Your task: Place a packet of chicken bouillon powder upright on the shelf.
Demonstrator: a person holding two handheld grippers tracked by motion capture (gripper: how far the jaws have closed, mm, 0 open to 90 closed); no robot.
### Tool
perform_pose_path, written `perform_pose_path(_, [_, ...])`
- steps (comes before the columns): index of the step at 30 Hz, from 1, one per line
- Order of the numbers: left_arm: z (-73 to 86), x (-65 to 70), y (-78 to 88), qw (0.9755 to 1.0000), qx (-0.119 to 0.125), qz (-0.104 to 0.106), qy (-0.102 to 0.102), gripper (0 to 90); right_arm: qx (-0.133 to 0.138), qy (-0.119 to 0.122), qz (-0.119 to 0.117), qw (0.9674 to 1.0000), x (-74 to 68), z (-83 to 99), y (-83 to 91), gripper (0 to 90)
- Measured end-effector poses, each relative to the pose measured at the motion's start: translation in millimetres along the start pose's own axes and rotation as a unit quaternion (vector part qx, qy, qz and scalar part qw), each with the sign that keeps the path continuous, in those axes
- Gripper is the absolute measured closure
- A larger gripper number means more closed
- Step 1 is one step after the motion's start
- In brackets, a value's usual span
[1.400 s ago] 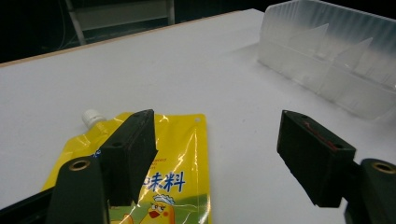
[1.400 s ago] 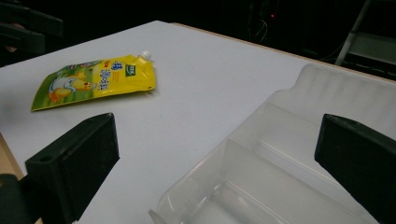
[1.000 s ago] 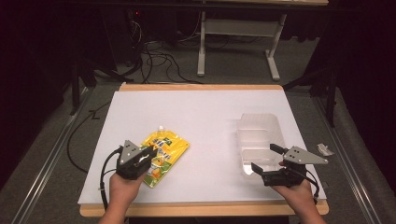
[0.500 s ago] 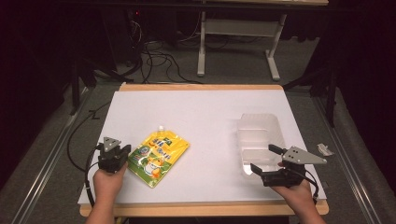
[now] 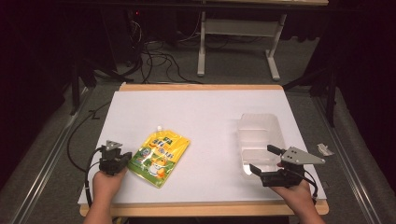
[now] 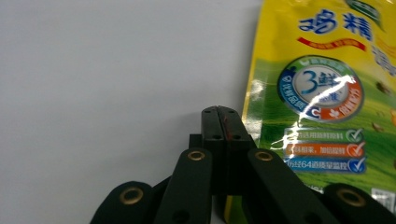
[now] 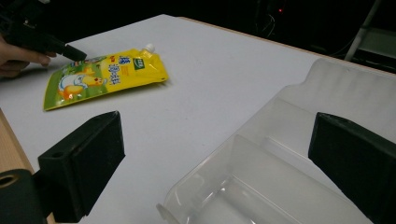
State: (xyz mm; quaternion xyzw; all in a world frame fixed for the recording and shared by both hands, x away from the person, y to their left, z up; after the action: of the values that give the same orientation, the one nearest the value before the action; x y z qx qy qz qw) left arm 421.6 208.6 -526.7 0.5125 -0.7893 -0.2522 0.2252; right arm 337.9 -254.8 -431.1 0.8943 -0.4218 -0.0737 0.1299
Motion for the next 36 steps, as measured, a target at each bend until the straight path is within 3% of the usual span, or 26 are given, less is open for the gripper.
perform_pose_path(1, [0.0, 0.0, 0.0, 1.0000, 0.000, 0.000, 0.000, 90.0, 0.000, 0.000, 0.000, 1.0000, 0.0, 0.0, 0.0, 4.0])
perform_pose_path(3, [1.9, 9.9, 1.5, 0.9998, -0.005, 0.010, -0.015, 90.0, 0.000, 0.001, 0.000, 1.0000, -0.7, -0.2, -0.2, 4.2])
perform_pose_path(4, [2.8, 19.6, 2.2, 0.9992, -0.012, 0.018, -0.034, 90.0, -0.001, 0.000, 0.000, 1.0000, -1.2, -0.3, 0.2, 4.3])
perform_pose_path(5, [2.8, 19.6, 2.2, 0.9992, -0.012, 0.018, -0.034, 90.0, -0.001, 0.000, 0.000, 1.0000, -1.2, -0.3, 0.2, 4.3])
perform_pose_path(7, [3.8, 36.5, 2.0, 0.9974, -0.020, 0.037, -0.058, 90.0, 0.002, 0.000, 0.000, 1.0000, -0.9, -1.2, 1.2, 4.5])
perform_pose_path(15, [5.7, 64.0, 1.0, 0.9932, -0.028, 0.077, -0.083, 90.0, 0.004, -0.002, 0.000, 1.0000, -0.4, -1.5, 2.6, 5.2])
perform_pose_path(16, [6.3, 72.1, 1.1, 0.9909, -0.032, 0.087, -0.097, 90.0, 0.004, -0.002, 0.000, 1.0000, -0.5, -1.6, 2.6, 5.3])
perform_pose_path(17, [6.3, 72.1, 1.1, 0.9909, -0.032, 0.087, -0.097, 90.0, 0.004, -0.002, -0.001, 1.0000, -0.6, -1.7, 2.7, 5.3])
perform_pose_path(18, [7.0, 80.7, 1.2, 0.9886, -0.035, 0.099, -0.108, 90.0, 0.003, -0.001, -0.001, 1.0000, -0.7, -1.6, 2.8, 5.5])
perform_pose_path(22, [8.3, 97.3, 1.4, 0.9840, -0.039, 0.120, -0.126, 90.0, 0.002, -0.003, -0.001, 1.0000, -1.5, -1.4, 2.4, 5.7])
perform_pose_path(26, [8.4, 108.1, 0.8, 0.9809, -0.040, 0.135, -0.135, 90.0, 0.002, -0.001, -0.001, 1.0000, -1.8, -1.3, 2.1, 5.8])
perform_pose_path(36, [8.0, 121.0, -0.4, 0.9776, -0.038, 0.163, -0.128, 90.0, 0.002, -0.001, -0.004, 1.0000, -1.8, -0.7, 1.4, 6.4])
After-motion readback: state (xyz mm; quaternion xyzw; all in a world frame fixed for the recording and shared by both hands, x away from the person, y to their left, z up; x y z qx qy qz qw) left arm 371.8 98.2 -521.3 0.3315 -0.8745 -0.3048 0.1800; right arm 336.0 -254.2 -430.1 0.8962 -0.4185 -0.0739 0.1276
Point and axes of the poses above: each handheld gripper's, and its own axes: y roughly backward along the jaws, z roughly out of its underside, x roughly to its right, the point moved 7 cm from there along -y, roughly forward along the jaws, and after that the axes turned 7 degrees about x, right-handed, at the moved point
